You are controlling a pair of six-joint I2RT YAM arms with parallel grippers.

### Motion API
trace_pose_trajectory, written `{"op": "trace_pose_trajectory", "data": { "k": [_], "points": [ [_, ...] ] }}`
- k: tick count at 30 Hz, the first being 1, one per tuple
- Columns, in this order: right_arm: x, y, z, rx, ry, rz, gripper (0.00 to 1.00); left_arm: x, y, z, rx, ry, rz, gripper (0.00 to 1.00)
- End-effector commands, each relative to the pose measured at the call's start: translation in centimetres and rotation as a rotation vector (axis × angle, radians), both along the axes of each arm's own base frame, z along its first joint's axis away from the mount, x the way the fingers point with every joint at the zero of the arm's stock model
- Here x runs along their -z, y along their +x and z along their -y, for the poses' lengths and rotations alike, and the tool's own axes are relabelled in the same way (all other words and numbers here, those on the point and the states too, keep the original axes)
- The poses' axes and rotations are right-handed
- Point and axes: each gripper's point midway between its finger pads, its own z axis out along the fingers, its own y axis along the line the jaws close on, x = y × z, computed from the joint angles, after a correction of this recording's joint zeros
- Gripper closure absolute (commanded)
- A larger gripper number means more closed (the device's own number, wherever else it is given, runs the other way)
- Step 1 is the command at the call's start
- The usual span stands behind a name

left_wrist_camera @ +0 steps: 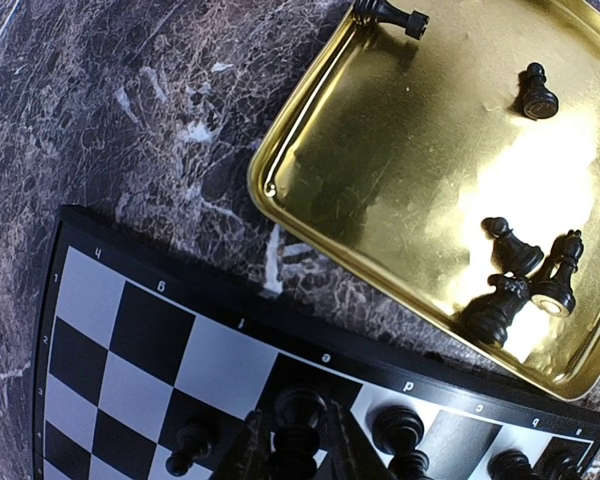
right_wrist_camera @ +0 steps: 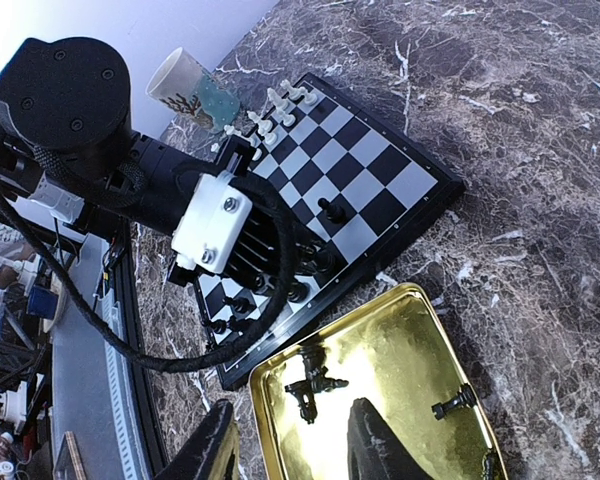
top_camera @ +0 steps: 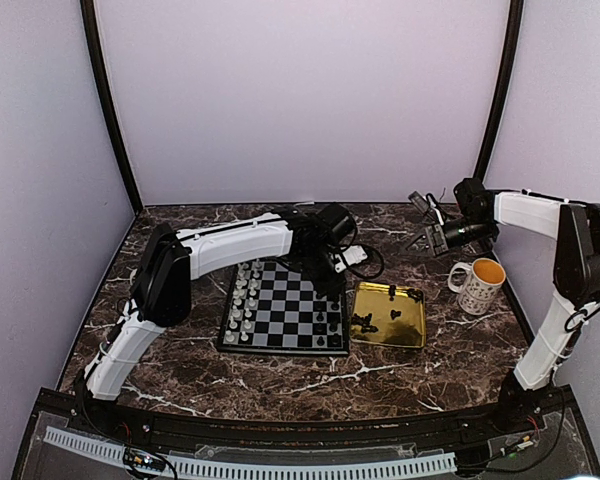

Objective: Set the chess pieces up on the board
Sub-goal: Place the queen at d8.

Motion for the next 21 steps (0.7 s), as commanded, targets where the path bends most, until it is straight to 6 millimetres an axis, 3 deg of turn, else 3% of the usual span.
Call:
{"op": "trace_pose_trajectory", "data": {
  "k": [1,5,10,16,21],
  "points": [
    [-0.7,0.4,0.0,-0.005,0.015,0.024,0.62,-1.2,-0.2,0.1,-0.007,-0.004,0.005,0.75],
    [-0.9,0.3,0.0,-0.01,0.012,0.029,0.62,-2.5,0.4,0.1,-0.022,-0.017,0.042,0.72],
    [-2.1,0.8,0.6,-0.006,-0.062,0.094,0.62,-6.4,1.2,0.0,-0.038,-0.066,0.115,0.69],
    [-6.1,2.4,2.3,0.075,-0.199,0.3,0.62,-11.6,1.2,-1.3,-0.061,-0.096,0.193,0.65],
    [-11.4,3.1,4.2,0.173,-0.305,0.508,0.6,-15.4,0.7,-2.5,-0.093,-0.157,0.233,0.64]
  ]
}}
